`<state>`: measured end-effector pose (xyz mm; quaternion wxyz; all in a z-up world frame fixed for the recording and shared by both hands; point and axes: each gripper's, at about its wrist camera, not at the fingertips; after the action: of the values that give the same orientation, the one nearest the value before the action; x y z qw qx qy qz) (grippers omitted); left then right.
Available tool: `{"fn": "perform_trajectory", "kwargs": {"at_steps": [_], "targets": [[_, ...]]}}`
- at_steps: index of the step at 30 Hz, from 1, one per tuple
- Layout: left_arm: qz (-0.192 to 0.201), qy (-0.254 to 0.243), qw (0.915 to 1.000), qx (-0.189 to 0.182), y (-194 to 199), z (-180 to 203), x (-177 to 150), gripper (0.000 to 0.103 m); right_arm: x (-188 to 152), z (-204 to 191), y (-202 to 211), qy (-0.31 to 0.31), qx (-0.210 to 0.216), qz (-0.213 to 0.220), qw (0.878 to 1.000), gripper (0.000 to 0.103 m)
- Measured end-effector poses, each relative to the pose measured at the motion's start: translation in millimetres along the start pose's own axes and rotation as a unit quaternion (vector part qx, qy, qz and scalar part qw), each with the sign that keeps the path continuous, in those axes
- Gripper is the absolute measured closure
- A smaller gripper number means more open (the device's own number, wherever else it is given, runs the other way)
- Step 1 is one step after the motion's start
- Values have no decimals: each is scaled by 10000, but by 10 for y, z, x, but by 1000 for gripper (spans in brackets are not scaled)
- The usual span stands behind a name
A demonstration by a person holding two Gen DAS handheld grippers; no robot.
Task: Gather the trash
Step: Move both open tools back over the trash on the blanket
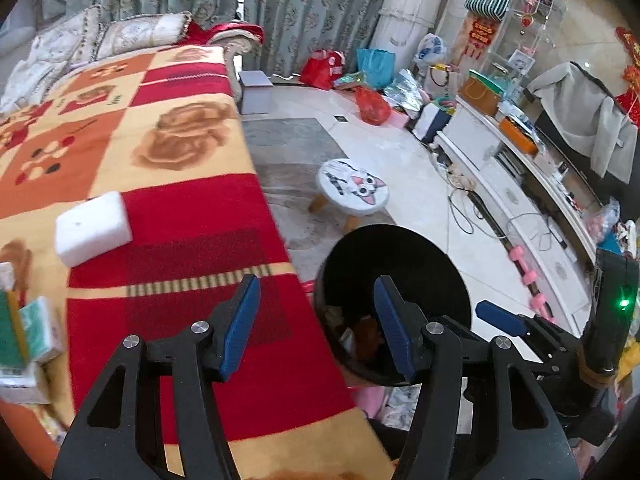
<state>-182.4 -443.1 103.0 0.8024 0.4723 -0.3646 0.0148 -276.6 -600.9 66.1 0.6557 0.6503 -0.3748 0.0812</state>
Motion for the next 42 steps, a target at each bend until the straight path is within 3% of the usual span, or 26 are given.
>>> {"fn": "perform_trajectory", "kwargs": {"at_steps": [6,24,42], "targets": [[153,-60,9994,319,161,-189,-45,45,-6,-251,34,163,98,25,9998,35],[412,386,9937,969,750,-1101,-209,45,-37,-1265,18,841,644,-65,9944,31],[397,1067,9800,1633,1309,-2335,-580,45,-127,-2245,-155,1555,1178,-330,9802,30]]}}
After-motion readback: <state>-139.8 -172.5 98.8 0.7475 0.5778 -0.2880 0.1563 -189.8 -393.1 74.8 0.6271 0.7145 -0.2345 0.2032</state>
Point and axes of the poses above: each gripper's, at about its wrist camera, not at the fingertips, and y roughly against the way its jaws point, z to its right, x to its top, and after that the axes turned 7 degrees about y, right-handed
